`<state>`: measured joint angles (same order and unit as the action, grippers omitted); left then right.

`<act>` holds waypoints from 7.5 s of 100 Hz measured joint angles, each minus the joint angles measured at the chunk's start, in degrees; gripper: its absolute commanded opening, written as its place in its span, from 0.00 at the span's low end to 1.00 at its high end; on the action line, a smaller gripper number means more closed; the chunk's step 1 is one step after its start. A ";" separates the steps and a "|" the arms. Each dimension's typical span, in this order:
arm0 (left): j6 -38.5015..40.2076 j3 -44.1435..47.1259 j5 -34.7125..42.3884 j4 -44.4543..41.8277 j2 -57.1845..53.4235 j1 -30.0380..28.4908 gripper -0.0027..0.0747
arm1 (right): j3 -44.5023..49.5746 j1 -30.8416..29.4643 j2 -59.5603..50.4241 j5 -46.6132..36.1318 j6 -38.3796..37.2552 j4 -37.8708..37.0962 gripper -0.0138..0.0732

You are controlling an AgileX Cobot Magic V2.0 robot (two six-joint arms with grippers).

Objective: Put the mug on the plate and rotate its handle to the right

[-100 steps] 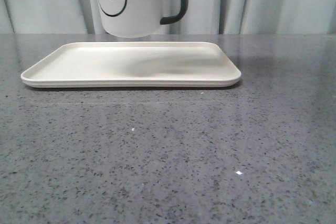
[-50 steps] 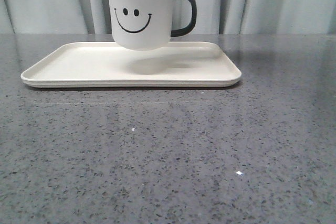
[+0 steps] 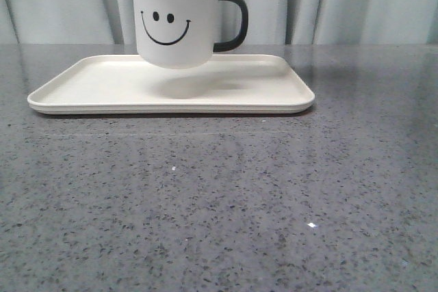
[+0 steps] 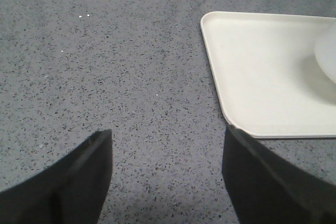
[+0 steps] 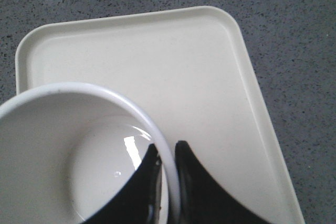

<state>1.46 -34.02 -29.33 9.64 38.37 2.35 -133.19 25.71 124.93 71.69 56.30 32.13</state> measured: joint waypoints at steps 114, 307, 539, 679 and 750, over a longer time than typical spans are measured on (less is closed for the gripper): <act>0.00 0.00 0.00 0.00 0.00 0.00 0.60 | 2.49 0.27 2.35 -0.46 0.00 -1.41 0.09; 0.00 0.00 0.00 0.00 0.00 0.00 0.60 | 20.55 -13.78 -31.89 0.28 -18.47 -14.64 0.65; 0.00 0.00 0.00 0.00 0.00 0.00 0.01 | 107.49 -16.57 -90.26 -60.67 -32.48 -9.66 0.08; 0.00 34.02 19.82 -6.11 -38.04 0.00 0.01 | 107.49 -16.57 -90.26 -60.67 -32.57 -9.66 0.08; 0.00 33.98 21.29 -6.68 -38.57 0.00 0.01 | 107.49 -16.57 -90.26 -60.67 -32.47 -9.64 0.08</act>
<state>1.46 -0.04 -8.04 2.96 -0.21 2.35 -25.69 9.14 34.67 11.02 23.83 22.49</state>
